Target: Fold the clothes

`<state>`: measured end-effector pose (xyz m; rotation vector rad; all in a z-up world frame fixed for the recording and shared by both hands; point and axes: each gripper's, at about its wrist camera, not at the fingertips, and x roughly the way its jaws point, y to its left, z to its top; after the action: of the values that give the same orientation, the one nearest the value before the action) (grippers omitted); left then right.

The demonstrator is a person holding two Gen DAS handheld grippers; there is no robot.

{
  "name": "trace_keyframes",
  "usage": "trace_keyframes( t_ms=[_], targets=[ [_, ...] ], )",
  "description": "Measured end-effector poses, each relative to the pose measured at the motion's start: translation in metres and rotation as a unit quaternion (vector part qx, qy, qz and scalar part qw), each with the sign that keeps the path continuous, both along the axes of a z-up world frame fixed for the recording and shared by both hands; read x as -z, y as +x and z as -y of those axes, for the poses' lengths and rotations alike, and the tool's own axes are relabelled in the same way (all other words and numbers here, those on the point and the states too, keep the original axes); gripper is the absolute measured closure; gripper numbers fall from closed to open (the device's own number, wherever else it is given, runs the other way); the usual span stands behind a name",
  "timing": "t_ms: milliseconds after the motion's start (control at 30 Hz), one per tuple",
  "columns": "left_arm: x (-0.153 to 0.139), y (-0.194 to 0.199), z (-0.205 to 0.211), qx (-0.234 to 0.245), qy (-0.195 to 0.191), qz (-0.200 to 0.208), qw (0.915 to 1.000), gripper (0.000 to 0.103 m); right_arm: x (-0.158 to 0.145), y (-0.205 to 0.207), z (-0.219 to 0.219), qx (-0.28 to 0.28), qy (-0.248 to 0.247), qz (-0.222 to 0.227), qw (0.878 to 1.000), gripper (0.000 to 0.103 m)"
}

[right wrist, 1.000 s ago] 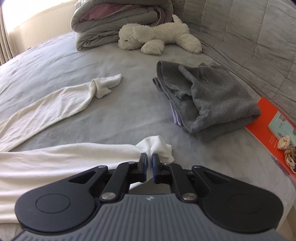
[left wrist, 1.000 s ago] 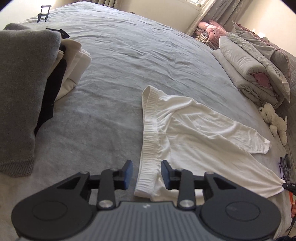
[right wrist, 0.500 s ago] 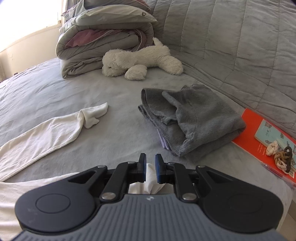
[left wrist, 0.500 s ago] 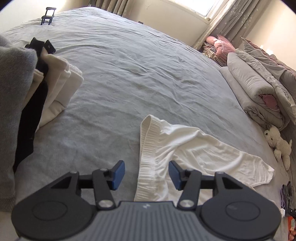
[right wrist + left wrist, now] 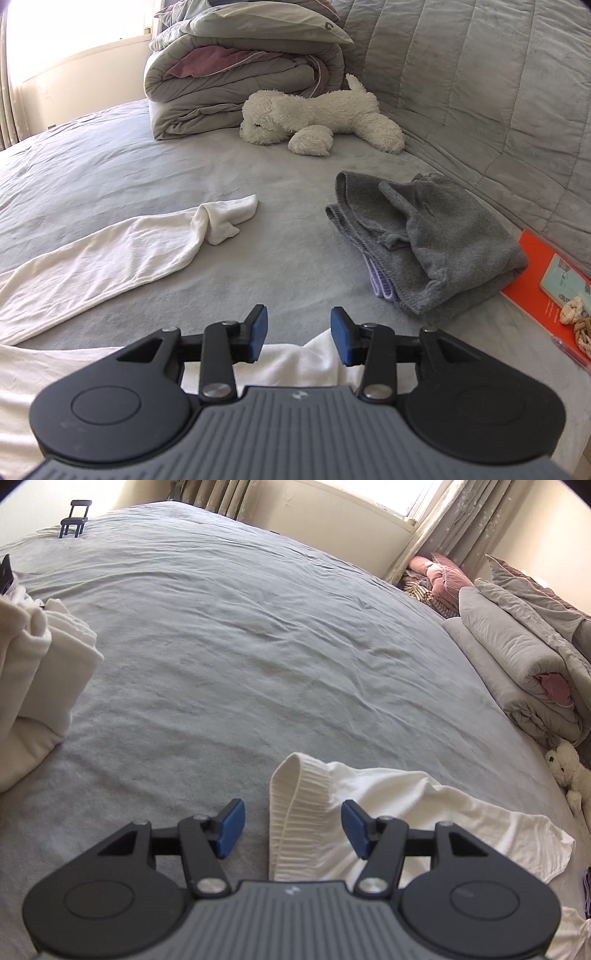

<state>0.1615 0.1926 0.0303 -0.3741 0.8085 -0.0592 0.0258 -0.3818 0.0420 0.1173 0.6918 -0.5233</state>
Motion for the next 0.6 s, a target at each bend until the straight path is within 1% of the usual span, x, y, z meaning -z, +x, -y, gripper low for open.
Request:
trace_keyframes(
  t_ms=[33, 100, 133, 167, 233, 300, 333, 367, 600],
  targets=[
    [0.001, 0.000, 0.001, 0.001, 0.002, 0.002, 1.0000, 0.047, 0.002, 0.003, -0.002, -0.001, -0.007, -0.004, 1.000, 0.061],
    [0.001, 0.001, 0.002, 0.002, 0.008, 0.003, 1.0000, 0.060, 0.004, 0.007, -0.004, -0.001, -0.016, -0.008, 1.000, 0.061],
    [0.002, 0.002, 0.002, 0.003, 0.011, 0.001, 0.9999, 0.076, 0.005, 0.008, -0.005, -0.001, -0.018, -0.008, 1.000, 0.061],
    [0.003, 0.002, 0.002, 0.004, 0.014, -0.002, 0.9999, 0.082, 0.006, 0.010, -0.006, -0.001, -0.020, -0.009, 1.000, 0.061],
    [0.002, 0.002, 0.000, 0.002, 0.012, -0.002, 0.9999, 0.083, 0.007, 0.011, -0.009, -0.004, -0.025, -0.011, 1.000, 0.061],
    [0.001, 0.002, -0.003, -0.002, 0.006, 0.000, 1.0000, 0.089, 0.009, 0.013, -0.013, -0.009, -0.033, -0.015, 0.999, 0.061],
    [0.000, 0.002, -0.004, -0.006, 0.008, 0.000, 0.9999, 0.094, 0.010, 0.013, -0.014, -0.011, -0.036, -0.016, 0.999, 0.061],
    [0.000, 0.003, -0.005, -0.010, 0.009, 0.000, 0.9999, 0.097, 0.010, 0.014, -0.015, -0.012, -0.037, -0.016, 0.999, 0.061],
    [-0.002, 0.005, -0.014, -0.037, 0.018, 0.000, 0.9991, 0.097, 0.016, 0.018, -0.020, -0.013, -0.041, -0.018, 0.999, 0.060]
  ],
)
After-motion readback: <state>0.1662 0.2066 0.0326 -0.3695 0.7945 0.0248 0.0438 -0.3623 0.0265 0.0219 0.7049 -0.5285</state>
